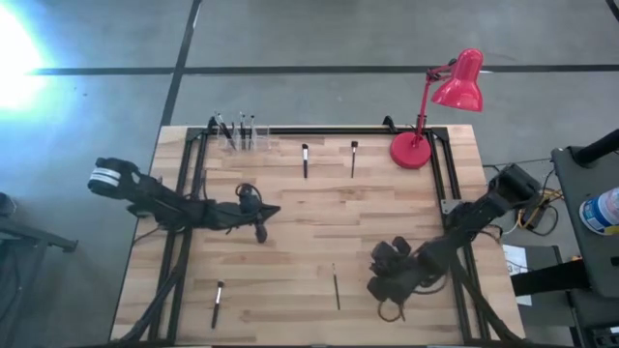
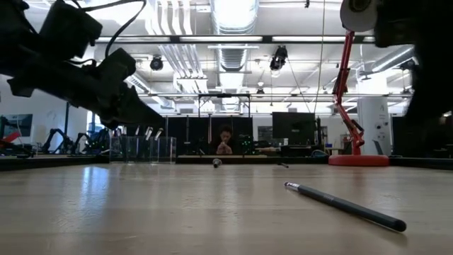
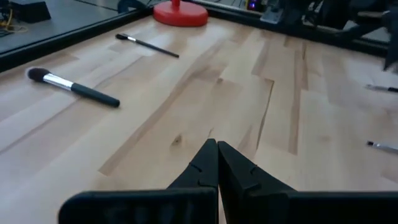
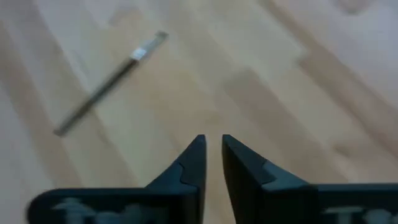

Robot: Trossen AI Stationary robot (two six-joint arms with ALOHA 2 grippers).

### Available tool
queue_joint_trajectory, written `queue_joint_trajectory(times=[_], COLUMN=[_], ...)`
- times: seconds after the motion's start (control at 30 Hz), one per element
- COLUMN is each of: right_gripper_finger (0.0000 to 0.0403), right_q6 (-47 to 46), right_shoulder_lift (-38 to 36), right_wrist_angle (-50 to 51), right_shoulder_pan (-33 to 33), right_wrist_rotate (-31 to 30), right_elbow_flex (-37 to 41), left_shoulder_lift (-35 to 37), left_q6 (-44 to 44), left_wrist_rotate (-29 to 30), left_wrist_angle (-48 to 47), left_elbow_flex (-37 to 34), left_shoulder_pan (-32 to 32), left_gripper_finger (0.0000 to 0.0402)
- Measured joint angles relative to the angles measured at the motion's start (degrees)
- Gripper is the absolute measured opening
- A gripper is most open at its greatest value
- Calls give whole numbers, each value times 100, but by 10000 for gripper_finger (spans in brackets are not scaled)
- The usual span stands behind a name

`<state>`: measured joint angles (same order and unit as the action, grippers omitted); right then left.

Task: Pick & Place Makeup Brushes
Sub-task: Put the eyeshadow brush into the transparent organizer

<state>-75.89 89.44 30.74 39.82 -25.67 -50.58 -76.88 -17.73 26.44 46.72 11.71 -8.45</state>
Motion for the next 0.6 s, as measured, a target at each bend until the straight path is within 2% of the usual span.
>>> queue_joint_trajectory(times=[0.2, 0.3, 0.6], right_gripper_finger=[116, 135, 137], right_q6=[445, 772, 1326], right_shoulder_lift=[720, 1081, 2093], right_wrist_angle=[96, 57, 267], right_shoulder_pan=[-647, -1014, -1816], right_wrist_rotate=[425, 569, 1574], right_elbow_flex=[-897, -1336, -2220], left_shoulder_lift=[-344, -476, -623], left_q6=[36, 37, 24], left_wrist_rotate=[-1, 4, -2], left_wrist_angle=[12, -7, 15], left_elbow_flex=[137, 191, 268], left_shoulder_pan=[2, 2, -21], left_gripper_finger=[0, 0, 0])
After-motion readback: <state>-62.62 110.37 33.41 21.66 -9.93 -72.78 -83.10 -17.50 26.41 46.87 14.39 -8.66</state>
